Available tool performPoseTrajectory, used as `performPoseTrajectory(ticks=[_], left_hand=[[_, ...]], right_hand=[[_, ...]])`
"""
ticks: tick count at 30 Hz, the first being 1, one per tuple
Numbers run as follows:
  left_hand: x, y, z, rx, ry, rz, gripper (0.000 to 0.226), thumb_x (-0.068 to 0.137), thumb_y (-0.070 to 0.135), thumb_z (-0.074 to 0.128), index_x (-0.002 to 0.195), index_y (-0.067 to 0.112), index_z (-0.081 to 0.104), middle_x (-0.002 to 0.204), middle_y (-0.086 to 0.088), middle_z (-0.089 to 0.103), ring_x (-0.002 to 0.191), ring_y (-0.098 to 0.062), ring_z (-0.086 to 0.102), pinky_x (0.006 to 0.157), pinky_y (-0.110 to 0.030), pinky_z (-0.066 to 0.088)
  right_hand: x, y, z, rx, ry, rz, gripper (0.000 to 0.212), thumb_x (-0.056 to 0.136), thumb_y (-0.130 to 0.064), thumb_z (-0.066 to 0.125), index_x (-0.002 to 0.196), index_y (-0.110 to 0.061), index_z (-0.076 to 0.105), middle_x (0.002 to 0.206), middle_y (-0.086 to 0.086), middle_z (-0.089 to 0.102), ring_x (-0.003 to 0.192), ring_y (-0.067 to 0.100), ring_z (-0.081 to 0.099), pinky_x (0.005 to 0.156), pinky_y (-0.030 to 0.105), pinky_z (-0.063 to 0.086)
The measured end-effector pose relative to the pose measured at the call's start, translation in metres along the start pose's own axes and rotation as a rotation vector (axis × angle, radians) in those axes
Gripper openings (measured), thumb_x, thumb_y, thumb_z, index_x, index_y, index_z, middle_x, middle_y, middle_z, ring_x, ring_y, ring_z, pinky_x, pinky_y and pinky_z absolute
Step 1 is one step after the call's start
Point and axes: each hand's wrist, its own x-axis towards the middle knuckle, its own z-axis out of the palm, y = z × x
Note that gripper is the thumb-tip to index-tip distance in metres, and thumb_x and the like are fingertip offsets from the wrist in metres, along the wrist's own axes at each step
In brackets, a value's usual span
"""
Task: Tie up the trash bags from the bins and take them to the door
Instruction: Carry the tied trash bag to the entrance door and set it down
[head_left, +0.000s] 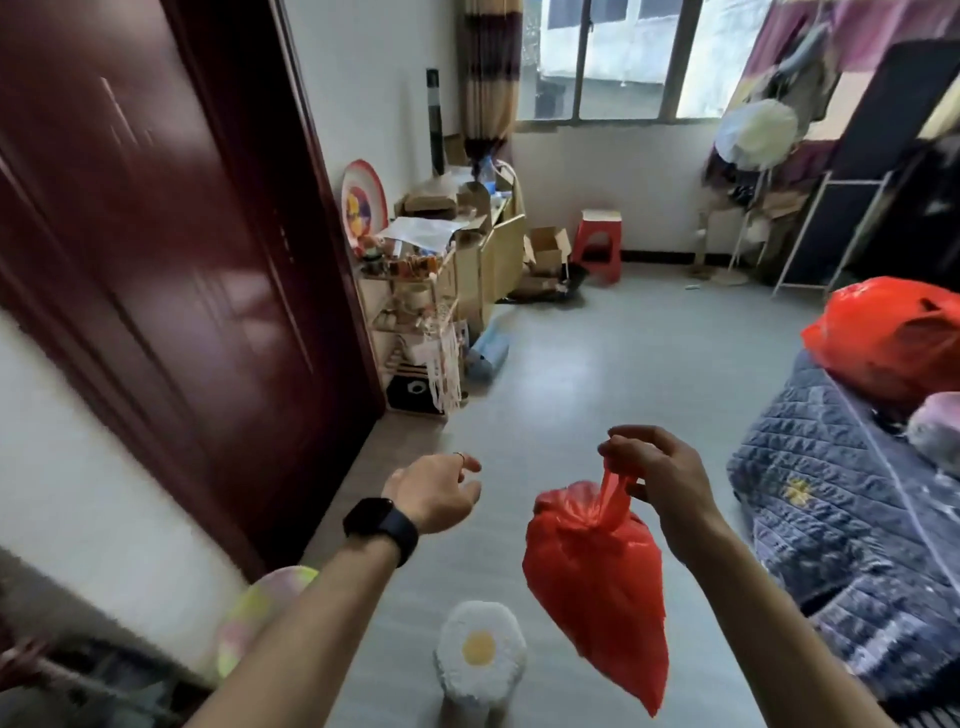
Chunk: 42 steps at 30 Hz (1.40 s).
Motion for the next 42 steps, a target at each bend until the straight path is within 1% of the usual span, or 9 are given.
performPoseTrajectory(ticks=[6, 9, 11, 18, 22, 27, 33, 38, 42], left_hand=[[0.116, 0.034, 0.003, 0.146, -0.024, 0.122, 0.038, 0.092, 0.044, 0.048, 0.128, 0.037, 0.056, 0.13, 0.008, 0.061, 0.121, -0.016, 0.056, 0.102, -0.036, 0.04], [0.18, 0.058, -0.003, 0.203, 0.014, 0.178, 0.037, 0.091, 0.045, 0.049, 0.127, 0.037, 0.058, 0.133, 0.009, 0.057, 0.123, -0.015, 0.054, 0.101, -0.035, 0.042], [0.24, 0.078, -0.011, 0.218, 0.03, 0.197, 0.038, 0.091, 0.046, 0.05, 0.127, 0.037, 0.057, 0.132, 0.01, 0.057, 0.123, -0.015, 0.053, 0.101, -0.036, 0.044], [0.441, 0.153, -0.05, 0.197, 0.064, 0.194, 0.045, 0.089, 0.05, 0.046, 0.131, 0.037, 0.054, 0.13, 0.009, 0.058, 0.117, -0.017, 0.056, 0.099, -0.039, 0.047], [0.544, 0.192, -0.069, 0.097, 0.052, 0.192, 0.044, 0.088, 0.049, 0.048, 0.13, 0.036, 0.056, 0.128, 0.005, 0.059, 0.106, -0.02, 0.064, 0.088, -0.045, 0.055], [0.66, 0.231, -0.083, 0.144, 0.04, 0.222, 0.041, 0.093, 0.046, 0.048, 0.132, 0.036, 0.054, 0.137, 0.007, 0.056, 0.124, -0.017, 0.054, 0.102, -0.035, 0.044], [0.837, 0.289, -0.092, 0.186, 0.017, 0.308, 0.04, 0.093, 0.048, 0.049, 0.131, 0.037, 0.054, 0.132, 0.006, 0.057, 0.118, -0.017, 0.057, 0.096, -0.036, 0.047], [1.001, 0.353, -0.094, 0.225, 0.011, 0.426, 0.04, 0.093, 0.046, 0.05, 0.131, 0.036, 0.054, 0.132, 0.009, 0.059, 0.121, -0.016, 0.054, 0.098, -0.036, 0.046], [1.116, 0.421, -0.092, 0.226, -0.048, 0.5, 0.041, 0.093, 0.047, 0.048, 0.132, 0.037, 0.052, 0.131, 0.008, 0.058, 0.121, -0.017, 0.053, 0.098, -0.038, 0.047]], right_hand=[[0.119, 0.005, -0.018, 0.022, 0.144, 0.018, 0.016, 0.089, -0.014, 0.063, 0.103, -0.016, 0.071, 0.097, 0.01, 0.076, 0.092, 0.024, 0.069, 0.077, 0.038, 0.051], [0.19, 0.007, -0.029, 0.016, 0.157, 0.0, 0.019, 0.093, -0.015, 0.06, 0.11, -0.011, 0.069, 0.096, 0.009, 0.076, 0.088, 0.021, 0.069, 0.068, 0.029, 0.05], [0.247, 0.005, -0.04, 0.032, 0.164, -0.018, 0.019, 0.094, -0.018, 0.061, 0.109, -0.011, 0.069, 0.095, 0.007, 0.077, 0.088, 0.02, 0.07, 0.068, 0.028, 0.05], [0.437, -0.028, -0.1, -0.022, 0.156, -0.089, 0.012, 0.091, -0.019, 0.067, 0.102, -0.017, 0.072, 0.091, 0.003, 0.078, 0.089, 0.02, 0.073, 0.071, 0.03, 0.053], [0.54, -0.057, -0.138, -0.056, 0.187, -0.135, 0.013, 0.093, -0.018, 0.064, 0.104, -0.017, 0.072, 0.091, 0.001, 0.078, 0.091, 0.022, 0.073, 0.079, 0.04, 0.057], [0.658, -0.086, -0.174, -0.069, 0.245, -0.18, 0.018, 0.093, -0.021, 0.063, 0.109, -0.015, 0.07, 0.095, 0.002, 0.078, 0.095, 0.022, 0.071, 0.086, 0.045, 0.058], [0.813, -0.098, -0.21, -0.116, 0.309, -0.17, 0.016, 0.093, -0.022, 0.063, 0.107, -0.017, 0.07, 0.096, 0.001, 0.078, 0.095, 0.019, 0.072, 0.087, 0.044, 0.058], [0.939, -0.092, -0.25, -0.115, 0.415, -0.089, 0.013, 0.094, -0.019, 0.063, 0.104, -0.018, 0.07, 0.095, 0.001, 0.078, 0.099, 0.023, 0.071, 0.088, 0.046, 0.056], [1.026, -0.095, -0.29, -0.123, 0.509, -0.026, 0.011, 0.094, -0.016, 0.063, 0.1, -0.016, 0.072, 0.091, 0.001, 0.079, 0.097, 0.024, 0.072, 0.081, 0.041, 0.053]])
